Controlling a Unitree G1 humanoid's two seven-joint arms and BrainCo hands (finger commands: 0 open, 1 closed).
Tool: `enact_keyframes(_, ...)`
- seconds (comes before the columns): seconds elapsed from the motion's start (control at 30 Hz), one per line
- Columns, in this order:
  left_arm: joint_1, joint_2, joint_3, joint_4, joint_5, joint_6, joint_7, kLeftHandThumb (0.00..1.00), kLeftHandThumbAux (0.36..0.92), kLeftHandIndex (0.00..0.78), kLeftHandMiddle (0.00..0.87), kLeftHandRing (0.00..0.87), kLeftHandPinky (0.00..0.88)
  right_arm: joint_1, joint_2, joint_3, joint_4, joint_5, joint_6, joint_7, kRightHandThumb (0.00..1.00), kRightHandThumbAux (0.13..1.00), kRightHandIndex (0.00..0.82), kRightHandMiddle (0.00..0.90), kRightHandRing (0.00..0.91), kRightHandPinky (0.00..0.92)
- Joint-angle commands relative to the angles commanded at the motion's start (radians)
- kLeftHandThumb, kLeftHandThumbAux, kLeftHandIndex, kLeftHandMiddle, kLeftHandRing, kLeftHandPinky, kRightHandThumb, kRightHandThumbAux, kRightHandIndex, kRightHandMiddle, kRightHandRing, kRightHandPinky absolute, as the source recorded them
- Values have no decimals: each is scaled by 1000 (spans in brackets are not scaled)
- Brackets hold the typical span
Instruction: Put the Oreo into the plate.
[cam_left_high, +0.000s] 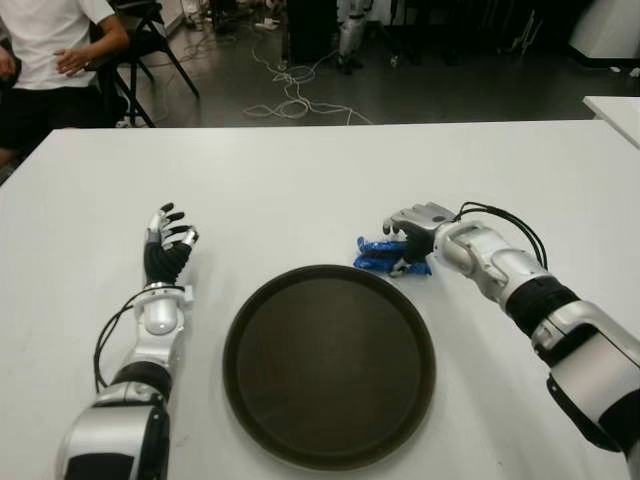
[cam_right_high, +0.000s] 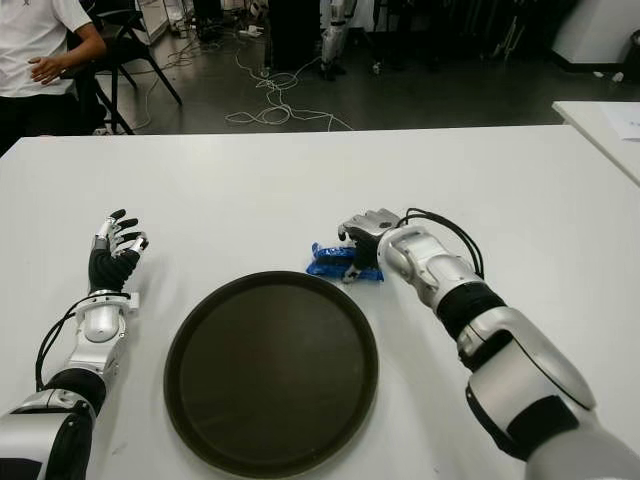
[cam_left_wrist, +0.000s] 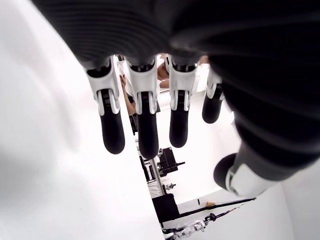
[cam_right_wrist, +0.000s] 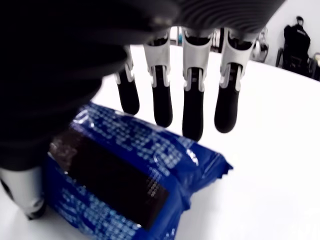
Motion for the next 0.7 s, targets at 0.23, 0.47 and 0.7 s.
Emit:
enact_keyframes(0.23, -2, -2, 5, 2, -6, 3, -4, 340, 665, 157, 238, 261, 294, 1, 1, -2, 6, 3, 0, -12, 681, 738, 413, 443, 508, 560)
enact_keyframes(0.47, -2, -2, 8, 3, -8, 5, -11, 326, 655, 150, 229, 259, 292, 1, 4, -6, 13, 10, 1, -18, 696, 733, 421, 532, 571, 615)
enact_keyframes(0.7, -3, -4, 11, 4, -9, 8, -9, 317, 653, 153, 232, 261, 296, -1, 4, -6, 15, 11, 6, -4, 700, 729, 427, 633, 661, 691)
